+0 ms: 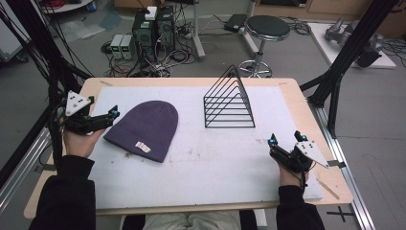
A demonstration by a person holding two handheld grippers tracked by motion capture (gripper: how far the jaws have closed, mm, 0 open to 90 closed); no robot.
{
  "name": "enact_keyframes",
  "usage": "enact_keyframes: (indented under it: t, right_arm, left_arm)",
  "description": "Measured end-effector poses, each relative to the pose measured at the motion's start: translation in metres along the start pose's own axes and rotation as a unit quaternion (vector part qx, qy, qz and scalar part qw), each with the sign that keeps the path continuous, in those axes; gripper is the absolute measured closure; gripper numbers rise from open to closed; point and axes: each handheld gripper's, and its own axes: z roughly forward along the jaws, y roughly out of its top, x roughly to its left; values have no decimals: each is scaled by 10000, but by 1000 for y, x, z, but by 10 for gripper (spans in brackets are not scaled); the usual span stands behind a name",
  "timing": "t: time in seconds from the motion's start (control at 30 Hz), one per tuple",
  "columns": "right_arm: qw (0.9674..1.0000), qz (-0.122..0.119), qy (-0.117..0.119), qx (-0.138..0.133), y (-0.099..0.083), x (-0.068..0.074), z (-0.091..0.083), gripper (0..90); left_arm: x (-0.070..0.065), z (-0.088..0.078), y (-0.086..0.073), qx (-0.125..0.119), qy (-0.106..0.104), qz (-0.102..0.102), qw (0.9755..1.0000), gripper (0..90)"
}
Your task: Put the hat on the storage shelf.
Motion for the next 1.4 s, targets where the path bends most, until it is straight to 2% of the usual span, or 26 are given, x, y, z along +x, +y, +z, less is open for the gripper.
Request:
enact_keyframes:
  t: [0.13,0.37,0.6,0.7,0.9,1.03,1.1,1.17,1.37,1.4]
  right_arm:
    - [10000,-5,-3,8,0,0,0,134]
    - [10000,5,-8,36,-1,-1,0,134]
    - [10000,29,-17,37,-1,-1,-1,134]
    - [10000,31,-7,46,-1,-2,-1,135]
    - [10000,26,7,56,-1,-2,-2,134]
    - [10000,26,18,52,-1,-2,-2,134]
    - [10000,21,25,65,-1,-2,-3,135]
    - [10000,-11,36,65,-1,-3,-3,135]
    - [9999,-17,56,94,-2,-4,-4,134]
    - [9999,-37,44,84,-2,-5,-4,134]
  left_arm:
    - [1,13,12,102,-12,119,9999,166]
    - [-1,34,35,347,-178,293,9988,167]
    - [-4,59,50,855,-499,532,9937,167]
    - [-8,70,54,900,-623,705,9915,167]
    - [-12,95,54,1172,-918,941,9844,158]
    - [-12,116,49,1520,-1205,992,9760,158]
    - [-11,126,48,1700,-1253,1054,9718,159]
    - [-11,134,47,1813,-1269,1140,9685,159]
    - [-8,151,45,2000,-1251,1187,9645,164]
    - [-8,153,44,2078,-1310,1181,9621,165]
